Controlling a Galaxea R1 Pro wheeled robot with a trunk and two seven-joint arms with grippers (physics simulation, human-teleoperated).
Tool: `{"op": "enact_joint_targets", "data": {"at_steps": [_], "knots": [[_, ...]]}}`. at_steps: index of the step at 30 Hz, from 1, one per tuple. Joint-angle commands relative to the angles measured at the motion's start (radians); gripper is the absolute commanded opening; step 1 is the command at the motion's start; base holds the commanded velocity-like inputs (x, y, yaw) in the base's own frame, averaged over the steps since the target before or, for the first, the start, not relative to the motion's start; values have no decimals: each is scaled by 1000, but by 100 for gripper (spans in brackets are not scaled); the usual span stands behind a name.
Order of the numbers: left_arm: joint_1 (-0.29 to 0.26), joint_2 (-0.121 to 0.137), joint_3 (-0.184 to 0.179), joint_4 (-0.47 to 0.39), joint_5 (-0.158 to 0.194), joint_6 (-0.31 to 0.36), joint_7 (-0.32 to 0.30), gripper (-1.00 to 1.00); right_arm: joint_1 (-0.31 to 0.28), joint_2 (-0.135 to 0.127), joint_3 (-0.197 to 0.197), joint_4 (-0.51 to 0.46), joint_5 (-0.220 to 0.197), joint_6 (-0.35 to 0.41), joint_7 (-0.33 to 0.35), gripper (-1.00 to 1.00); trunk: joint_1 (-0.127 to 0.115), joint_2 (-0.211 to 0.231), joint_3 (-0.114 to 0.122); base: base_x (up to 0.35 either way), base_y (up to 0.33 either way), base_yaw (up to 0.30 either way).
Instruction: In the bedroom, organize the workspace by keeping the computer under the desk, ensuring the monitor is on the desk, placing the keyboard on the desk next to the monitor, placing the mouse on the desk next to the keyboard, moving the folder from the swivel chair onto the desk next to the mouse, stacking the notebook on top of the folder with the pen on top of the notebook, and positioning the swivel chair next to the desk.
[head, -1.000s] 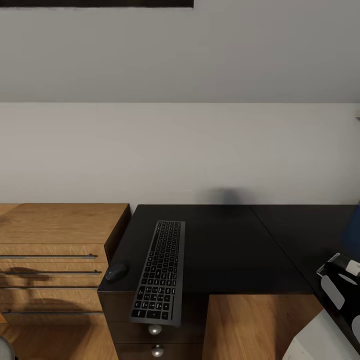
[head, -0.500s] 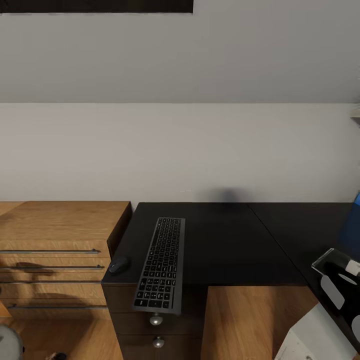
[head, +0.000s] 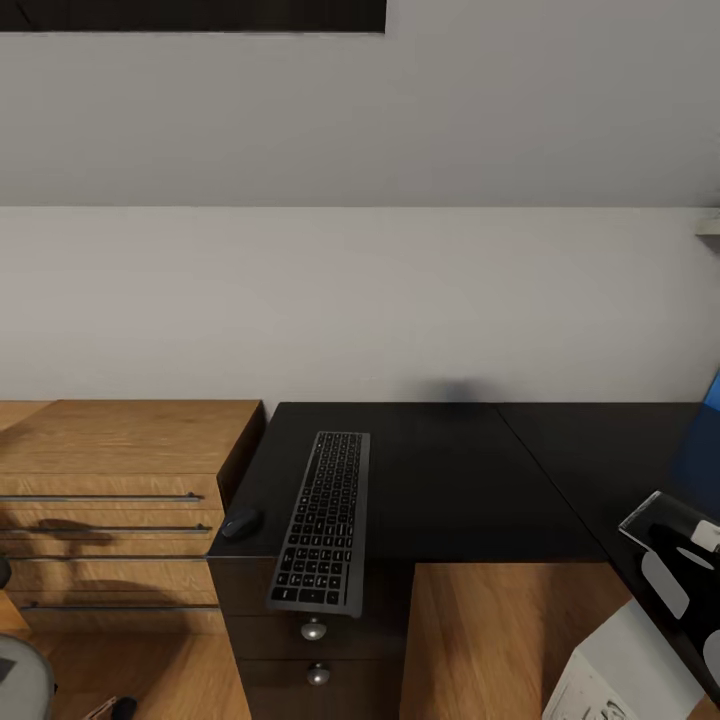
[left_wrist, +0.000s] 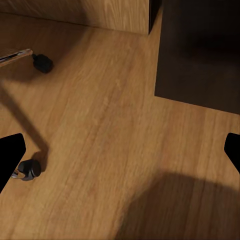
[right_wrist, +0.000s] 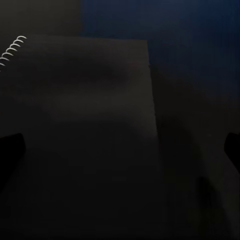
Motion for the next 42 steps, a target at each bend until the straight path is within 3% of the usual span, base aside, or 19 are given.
{"op": "enact_joint_targets", "data": {"at_steps": [1, 10, 23, 33, 39, 42], "knots": [[0, 2, -8, -1, 11, -5, 7, 100, 1, 0, 1, 36, -21, -1, -3, 100, 0, 0, -1, -2, 0, 0], [0, 2, -8, -1, 10, -4, 7, 100, 1, 1, 1, 35, -21, -2, -3, 100, 0, 0, -1, 0, 0, 0], [0, 2, -11, -1, 9, -2, 7, 100, 1, 2, 1, 15, -22, -4, -6, 100, -50, 91, 40, 0, 0, 0], [0, 1, -11, 0, 9, 1, 6, 100, 2, 35, -4, -44, -22, 0, -10, 100, -88, 161, 71, 0, 0, 0], [0, 0, -12, 0, 9, 2, 5, 100, 2, 40, -3, -52, -23, 1, -10, 100, -111, 203, 90, 0, 0, 0], [0, 0, -11, 0, 9, 1, 5, 100, 2, 40, -3, -53, -23, 1, -10, 100, -111, 203, 90, 0, 0, 0]]}}
